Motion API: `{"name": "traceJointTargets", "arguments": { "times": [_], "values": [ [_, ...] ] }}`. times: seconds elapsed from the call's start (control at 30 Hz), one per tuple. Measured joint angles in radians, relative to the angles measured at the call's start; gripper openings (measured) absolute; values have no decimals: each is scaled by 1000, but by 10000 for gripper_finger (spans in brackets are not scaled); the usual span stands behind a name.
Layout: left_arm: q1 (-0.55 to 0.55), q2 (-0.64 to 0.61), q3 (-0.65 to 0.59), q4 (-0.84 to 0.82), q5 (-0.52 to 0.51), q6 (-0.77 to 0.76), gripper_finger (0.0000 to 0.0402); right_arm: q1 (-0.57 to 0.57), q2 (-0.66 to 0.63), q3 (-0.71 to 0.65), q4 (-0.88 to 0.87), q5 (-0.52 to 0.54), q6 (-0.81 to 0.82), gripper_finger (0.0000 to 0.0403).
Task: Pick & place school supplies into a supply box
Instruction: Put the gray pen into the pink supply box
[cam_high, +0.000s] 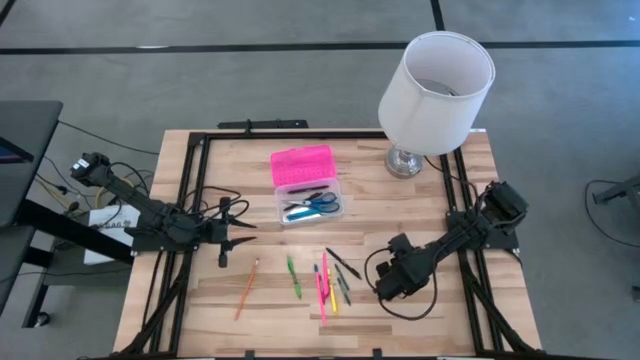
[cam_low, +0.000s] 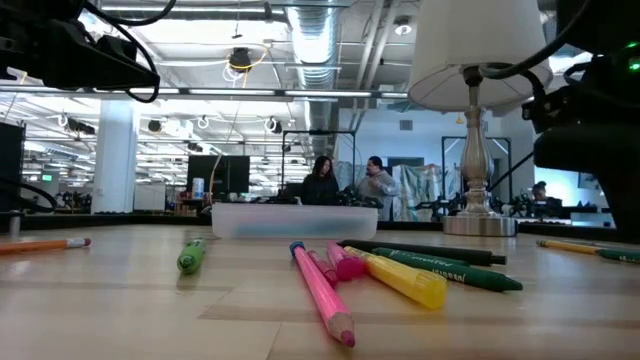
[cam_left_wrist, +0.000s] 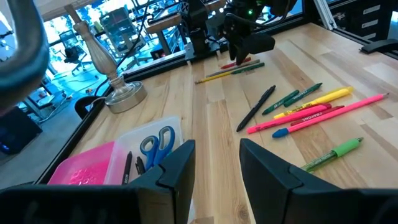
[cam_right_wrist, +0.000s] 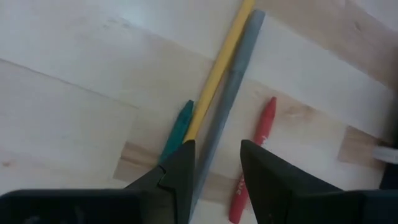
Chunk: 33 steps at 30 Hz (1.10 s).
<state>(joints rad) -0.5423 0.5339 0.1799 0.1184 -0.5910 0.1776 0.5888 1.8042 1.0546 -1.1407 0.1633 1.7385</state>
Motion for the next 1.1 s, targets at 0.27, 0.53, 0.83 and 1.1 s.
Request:
{"name": "traceJointTargets", "arguments": {
  "times": [0.27, 0.53, 0.83, 1.1],
  "values": [
    [0, 0, 0, 0, 0, -1, 122, 0, 0, 0, -7, 0, -1, 122],
    [0, 0, 0, 0, 0, -4, 122, 1, 0, -16, 21, 3, -3, 122],
    [0, 0, 0, 0, 0, -4, 122, 7, -5, -97, 139, 10, 15, 122],
    [0, 0, 0, 0, 0, -4, 122, 15, -3, -98, 150, -1, 9, 91]
  ]
}}
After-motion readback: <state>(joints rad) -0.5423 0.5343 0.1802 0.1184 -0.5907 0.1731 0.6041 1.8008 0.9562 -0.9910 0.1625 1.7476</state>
